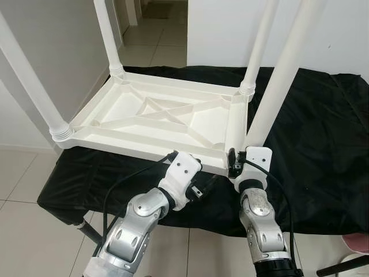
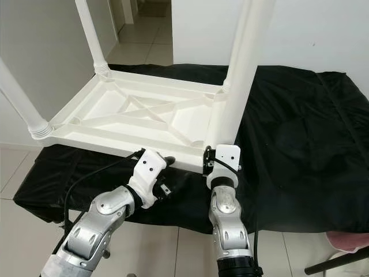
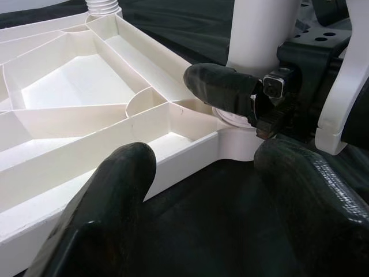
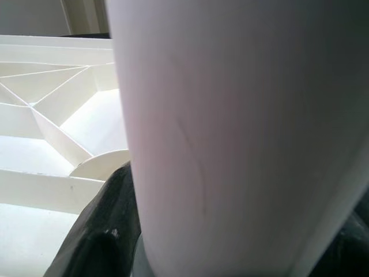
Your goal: Building children table
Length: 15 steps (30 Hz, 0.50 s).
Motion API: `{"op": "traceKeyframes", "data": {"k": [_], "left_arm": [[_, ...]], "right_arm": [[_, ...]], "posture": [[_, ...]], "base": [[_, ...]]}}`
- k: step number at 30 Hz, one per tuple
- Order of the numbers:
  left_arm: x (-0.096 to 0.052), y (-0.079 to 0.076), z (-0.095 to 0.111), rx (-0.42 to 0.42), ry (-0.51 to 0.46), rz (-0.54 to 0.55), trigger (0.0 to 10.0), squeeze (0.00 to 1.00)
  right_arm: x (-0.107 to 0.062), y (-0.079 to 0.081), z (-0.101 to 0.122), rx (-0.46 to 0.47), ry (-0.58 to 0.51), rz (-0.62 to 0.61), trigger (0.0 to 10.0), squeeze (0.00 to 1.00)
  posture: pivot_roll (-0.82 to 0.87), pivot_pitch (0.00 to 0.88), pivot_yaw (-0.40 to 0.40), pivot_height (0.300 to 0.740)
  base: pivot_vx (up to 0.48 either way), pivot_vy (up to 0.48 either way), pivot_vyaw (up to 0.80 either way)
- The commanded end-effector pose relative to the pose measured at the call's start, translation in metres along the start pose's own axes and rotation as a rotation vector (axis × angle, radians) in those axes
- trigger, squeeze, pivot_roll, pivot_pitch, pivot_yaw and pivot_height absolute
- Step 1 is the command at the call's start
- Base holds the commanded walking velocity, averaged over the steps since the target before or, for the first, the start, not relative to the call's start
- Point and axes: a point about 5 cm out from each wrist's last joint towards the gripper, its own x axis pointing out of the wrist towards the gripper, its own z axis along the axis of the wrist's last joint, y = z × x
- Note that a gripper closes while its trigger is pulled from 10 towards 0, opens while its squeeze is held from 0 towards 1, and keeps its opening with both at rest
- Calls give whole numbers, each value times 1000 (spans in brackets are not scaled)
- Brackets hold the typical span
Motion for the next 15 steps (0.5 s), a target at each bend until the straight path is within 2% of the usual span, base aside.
{"op": "traceKeyframes", "data": {"k": [1, 2, 6, 13, 14, 15], "left_arm": [[-1, 4, -2, 9, 9, 41, 10000, 0], [-1, 6, -1, 12, 7, 46, 10000, 0], [-1, 7, -1, 11, 3, 55, 10000, 0], [-1, 6, -1, 14, 2, 53, 10000, 0], [-1, 7, -1, 13, 1, 54, 10000, 0], [-1, 7, -1, 12, 0, 55, 10000, 0]], "right_arm": [[-7, 12, -11, 104, 76, -1, 10000, 98], [-7, 11, -7, 91, 48, 19, 10000, 1000], [-5, 8, -1, 61, -5, 44, 10000, 1000], [-1, 1, -1, 33, -11, 54, 10000, 1000], [2, -2, 1, 31, -30, 81, 10000, 0], [3, -4, 3, 31, -44, 100, 10000, 0]], "posture": [[-25, 45, 56, 740], [-23, 47, 55, 740], [-20, 46, 55, 740], [-20, 46, 55, 740], [-22, 47, 52, 740], [-22, 47, 52, 740]], "base": [[0, 0, 0], [0, 0, 0], [0, 0, 0], [0, 0, 0], [0, 0, 0], [0, 0, 0]]}}
